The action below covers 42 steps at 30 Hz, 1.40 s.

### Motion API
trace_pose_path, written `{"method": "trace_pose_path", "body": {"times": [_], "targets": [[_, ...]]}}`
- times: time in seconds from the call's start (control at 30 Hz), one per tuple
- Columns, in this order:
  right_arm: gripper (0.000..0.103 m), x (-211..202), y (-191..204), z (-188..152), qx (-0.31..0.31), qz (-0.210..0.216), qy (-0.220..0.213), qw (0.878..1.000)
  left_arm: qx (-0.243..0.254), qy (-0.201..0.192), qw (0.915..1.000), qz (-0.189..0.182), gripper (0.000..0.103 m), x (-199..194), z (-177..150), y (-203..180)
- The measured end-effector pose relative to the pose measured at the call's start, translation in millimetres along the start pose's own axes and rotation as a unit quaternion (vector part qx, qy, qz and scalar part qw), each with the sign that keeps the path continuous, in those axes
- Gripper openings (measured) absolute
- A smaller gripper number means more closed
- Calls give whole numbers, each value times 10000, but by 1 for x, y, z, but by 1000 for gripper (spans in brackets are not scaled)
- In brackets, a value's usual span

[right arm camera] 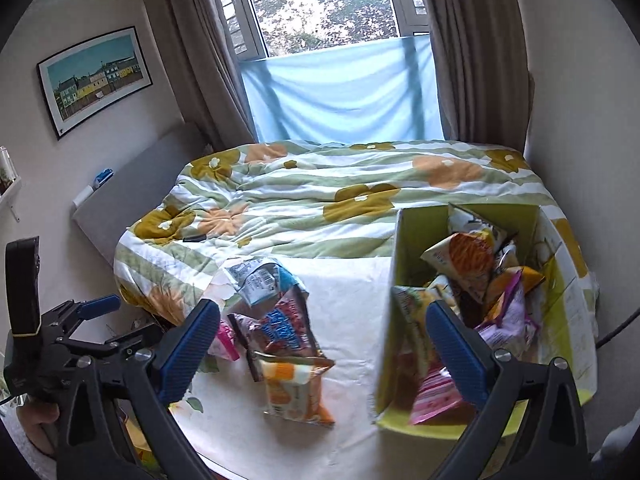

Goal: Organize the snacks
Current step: 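Move both tools back over the remaining snack bags on the table, then grasp the pink Oishi bag with the left tool while the right tool grasps the orange-white cake bag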

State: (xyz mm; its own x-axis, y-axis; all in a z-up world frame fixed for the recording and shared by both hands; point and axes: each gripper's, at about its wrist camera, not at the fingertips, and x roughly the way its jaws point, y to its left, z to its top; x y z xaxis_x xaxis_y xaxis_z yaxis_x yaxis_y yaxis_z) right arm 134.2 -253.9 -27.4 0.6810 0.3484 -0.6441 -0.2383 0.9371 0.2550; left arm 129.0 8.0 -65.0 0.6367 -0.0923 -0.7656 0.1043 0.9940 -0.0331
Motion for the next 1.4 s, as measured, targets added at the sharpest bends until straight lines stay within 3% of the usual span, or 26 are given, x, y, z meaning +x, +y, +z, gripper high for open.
{"method": "trace_pose_path", "body": {"times": [0.43, 0.67, 0.97, 1.13, 1.4], "targets": [[102, 33, 52, -71, 738, -574, 299, 9952, 815, 327, 9945, -569, 102, 50, -43, 66], [102, 61, 68, -104, 778, -750, 489, 9929, 1617, 440, 9853, -318, 102, 104, -65, 68], [102, 118, 53, -142, 657, -957, 743, 9905, 2118, 589, 9755, 66, 102, 166, -82, 65], [102, 137, 46, -149, 660, -1070, 779, 9890, 2229, 605, 9730, 46, 102, 185, -81, 63], [102, 151, 39, -150, 655, -1052, 904, 9882, 2673, 593, 9617, 99, 102, 199, -82, 45]]}}
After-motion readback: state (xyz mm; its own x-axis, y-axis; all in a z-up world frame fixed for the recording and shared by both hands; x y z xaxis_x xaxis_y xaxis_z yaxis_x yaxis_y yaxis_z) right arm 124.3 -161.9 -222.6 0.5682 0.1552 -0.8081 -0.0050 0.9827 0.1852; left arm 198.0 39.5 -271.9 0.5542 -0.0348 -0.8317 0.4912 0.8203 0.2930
